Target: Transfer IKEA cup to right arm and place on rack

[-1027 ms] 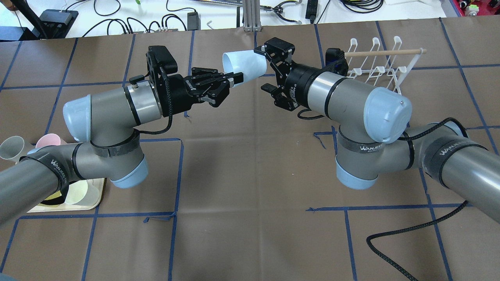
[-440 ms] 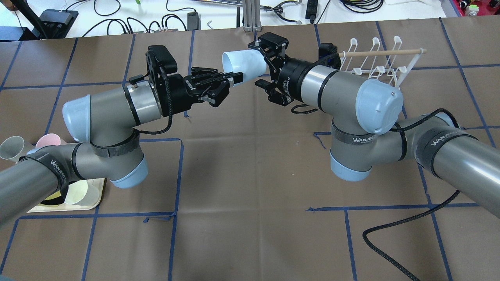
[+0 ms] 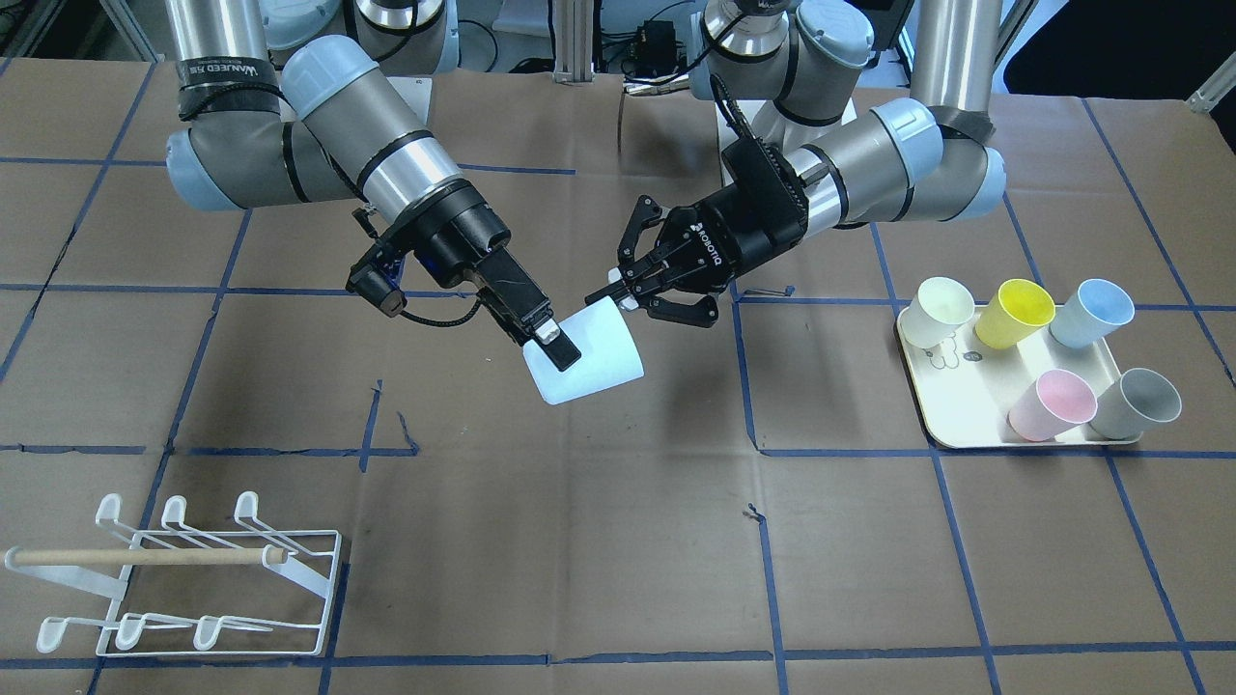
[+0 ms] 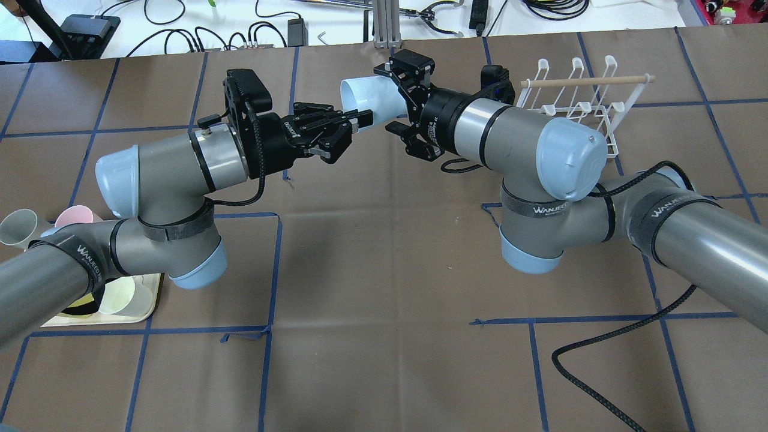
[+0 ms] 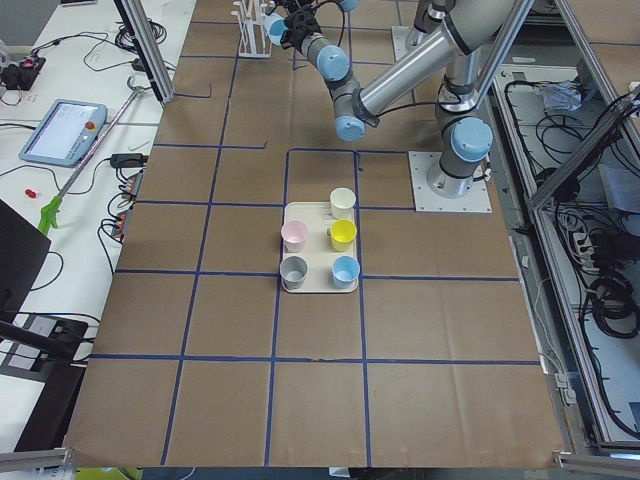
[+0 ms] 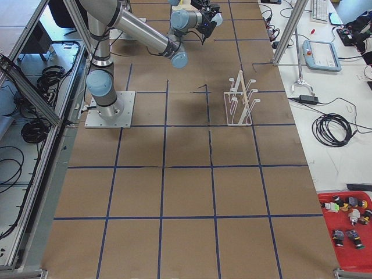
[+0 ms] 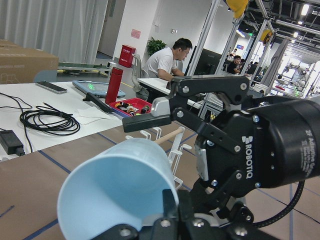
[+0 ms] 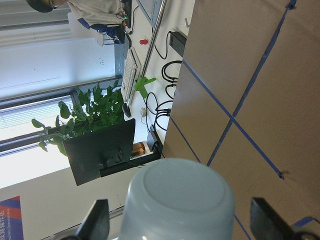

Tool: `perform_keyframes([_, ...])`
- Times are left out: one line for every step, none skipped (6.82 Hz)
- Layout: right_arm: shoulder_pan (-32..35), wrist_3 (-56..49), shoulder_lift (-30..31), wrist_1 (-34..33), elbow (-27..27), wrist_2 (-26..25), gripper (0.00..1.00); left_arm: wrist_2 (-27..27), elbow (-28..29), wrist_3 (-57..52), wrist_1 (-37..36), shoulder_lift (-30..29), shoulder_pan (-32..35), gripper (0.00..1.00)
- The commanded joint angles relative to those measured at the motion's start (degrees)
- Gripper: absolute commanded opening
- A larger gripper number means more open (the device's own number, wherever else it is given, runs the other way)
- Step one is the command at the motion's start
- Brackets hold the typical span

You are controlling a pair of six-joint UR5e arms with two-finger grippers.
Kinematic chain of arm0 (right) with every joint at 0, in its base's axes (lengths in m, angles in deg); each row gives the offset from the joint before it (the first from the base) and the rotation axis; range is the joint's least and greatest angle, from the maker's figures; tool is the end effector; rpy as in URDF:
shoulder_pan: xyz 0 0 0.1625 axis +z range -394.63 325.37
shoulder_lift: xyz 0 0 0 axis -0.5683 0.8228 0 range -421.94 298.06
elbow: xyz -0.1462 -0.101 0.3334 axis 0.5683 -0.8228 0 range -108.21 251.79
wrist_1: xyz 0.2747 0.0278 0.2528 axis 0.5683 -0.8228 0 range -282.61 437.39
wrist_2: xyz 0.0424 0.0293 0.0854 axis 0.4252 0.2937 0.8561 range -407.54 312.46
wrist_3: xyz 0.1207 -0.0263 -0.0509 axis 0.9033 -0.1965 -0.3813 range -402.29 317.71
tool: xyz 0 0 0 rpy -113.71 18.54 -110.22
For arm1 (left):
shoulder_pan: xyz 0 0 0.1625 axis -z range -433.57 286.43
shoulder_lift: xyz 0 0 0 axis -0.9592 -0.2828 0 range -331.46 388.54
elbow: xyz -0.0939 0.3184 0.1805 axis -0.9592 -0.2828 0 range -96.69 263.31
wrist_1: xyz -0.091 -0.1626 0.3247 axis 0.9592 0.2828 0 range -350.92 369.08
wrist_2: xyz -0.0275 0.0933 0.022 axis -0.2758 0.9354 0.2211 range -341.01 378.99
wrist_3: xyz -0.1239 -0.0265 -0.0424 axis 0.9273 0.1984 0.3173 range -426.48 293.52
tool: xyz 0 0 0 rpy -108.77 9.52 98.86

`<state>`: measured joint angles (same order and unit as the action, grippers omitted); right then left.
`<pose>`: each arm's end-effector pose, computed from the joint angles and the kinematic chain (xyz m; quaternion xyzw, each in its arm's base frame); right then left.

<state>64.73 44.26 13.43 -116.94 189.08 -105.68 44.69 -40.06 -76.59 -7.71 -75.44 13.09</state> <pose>0.2828 -0.4627 0.3302 0.4019 0.7315 -0.1593 0.5272 -0.2283 -0.4429 0.3283 -0.3068 -0.7184 0.4710 0.4098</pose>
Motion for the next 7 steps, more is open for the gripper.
perform_keyframes([0.0, 1.5, 0.0, 0.0, 0.0, -0.7, 0.78, 0.2, 0.1, 0.0, 0.0, -0.2, 0.0, 0.00])
perform_keyframes([0.0, 2.2, 0.0, 0.0, -0.1, -0.5, 0.66, 0.2, 0.1, 0.0, 0.0, -0.2, 0.0, 0.00])
perform_keyframes([0.0, 2.2, 0.1, 0.0, -0.1, -0.1, 0.57, 0.2, 0.1, 0.0, 0.0, -0.2, 0.0, 0.00])
perform_keyframes([0.0, 2.2, 0.1, -0.1, -0.1, -0.1, 0.53, 0.2, 0.2, 0.0, 0.0, 0.0, 0.0, 0.01])
perform_keyframes([0.0, 2.2, 0.2, 0.0, -0.1, 0.0, 0.51, 0.3, 0.4, 0.0, 0.0, 0.0, 0.0, 0.07])
perform_keyframes([0.0, 2.3, 0.2, 0.0, -0.2, 0.0, 0.50, 0.6, 0.6, 0.0, 0.0, 0.2, -0.1, 0.26])
perform_keyframes([0.0, 2.2, 0.1, -0.1, -0.2, 0.0, 0.50, 0.8, 0.8, 0.0, 0.0, 0.3, -0.1, 0.58])
